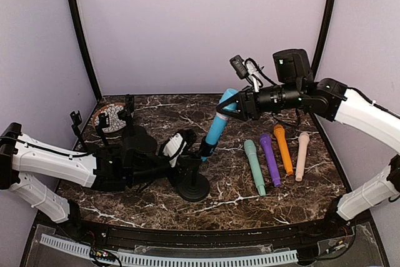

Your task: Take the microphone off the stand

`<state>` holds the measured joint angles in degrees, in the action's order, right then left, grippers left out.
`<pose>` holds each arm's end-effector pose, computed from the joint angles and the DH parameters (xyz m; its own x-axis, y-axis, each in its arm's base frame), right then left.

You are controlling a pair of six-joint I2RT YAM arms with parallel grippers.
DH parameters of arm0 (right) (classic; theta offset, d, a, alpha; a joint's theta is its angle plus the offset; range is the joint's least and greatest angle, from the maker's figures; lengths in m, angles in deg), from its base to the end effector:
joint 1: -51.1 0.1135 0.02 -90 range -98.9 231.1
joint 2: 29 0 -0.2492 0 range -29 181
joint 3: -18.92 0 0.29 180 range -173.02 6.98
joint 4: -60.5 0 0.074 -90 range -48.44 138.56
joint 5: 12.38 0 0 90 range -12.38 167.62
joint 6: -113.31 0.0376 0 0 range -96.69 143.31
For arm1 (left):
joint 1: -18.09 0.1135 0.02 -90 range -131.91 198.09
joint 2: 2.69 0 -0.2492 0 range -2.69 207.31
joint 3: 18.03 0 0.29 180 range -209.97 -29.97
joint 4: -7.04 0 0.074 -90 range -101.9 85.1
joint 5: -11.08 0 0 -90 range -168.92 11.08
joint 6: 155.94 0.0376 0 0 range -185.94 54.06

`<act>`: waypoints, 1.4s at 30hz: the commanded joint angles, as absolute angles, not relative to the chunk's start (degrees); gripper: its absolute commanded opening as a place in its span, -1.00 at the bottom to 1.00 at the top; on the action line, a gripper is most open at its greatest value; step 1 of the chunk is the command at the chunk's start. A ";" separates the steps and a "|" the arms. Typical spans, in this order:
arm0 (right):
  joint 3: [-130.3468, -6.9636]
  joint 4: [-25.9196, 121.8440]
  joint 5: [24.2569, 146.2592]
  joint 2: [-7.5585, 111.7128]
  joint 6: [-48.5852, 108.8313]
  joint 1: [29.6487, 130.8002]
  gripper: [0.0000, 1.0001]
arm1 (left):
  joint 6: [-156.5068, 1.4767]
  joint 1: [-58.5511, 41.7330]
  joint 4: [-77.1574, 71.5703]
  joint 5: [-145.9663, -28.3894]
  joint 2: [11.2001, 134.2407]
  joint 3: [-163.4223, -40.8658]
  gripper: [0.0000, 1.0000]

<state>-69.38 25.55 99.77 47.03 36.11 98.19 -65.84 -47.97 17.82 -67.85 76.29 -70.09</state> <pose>0.2236 0.2613 0.3750 -0.4588 -0.1921 -0.8675 -0.8343 0.4290 0.3462 0.1435 -0.3055 0.1960 -0.1114 0.2551 -0.9605 0.8223 0.5664 0.0551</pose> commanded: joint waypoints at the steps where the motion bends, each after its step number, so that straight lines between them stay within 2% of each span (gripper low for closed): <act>1: -71.91 43.09 108.82 39.94 36.58 97.16 -0.78 | -66.29 -47.48 0.44 -66.37 78.40 -65.83 -1.00; 12: -72.45 42.11 108.10 38.83 36.13 96.63 -0.78 | -66.29 -47.48 0.23 -65.87 77.68 -65.35 -1.00; 18: -74.87 36.69 101.55 36.83 33.36 96.47 -0.78 | -66.29 -47.48 -0.18 -64.40 76.99 -65.22 -1.00; 24: -75.20 30.88 93.28 33.88 31.49 96.49 -0.77 | -67.35 -47.09 -0.58 -56.39 75.98 -65.94 -1.00; 33: -68.56 22.96 83.52 30.75 35.40 96.45 -0.77 | -64.74 -38.07 1.41 -52.39 74.69 -67.47 -1.00; 42: -60.38 14.03 83.27 30.21 41.92 96.53 -0.79 | -60.76 -25.61 7.23 -54.77 75.95 -70.18 -1.00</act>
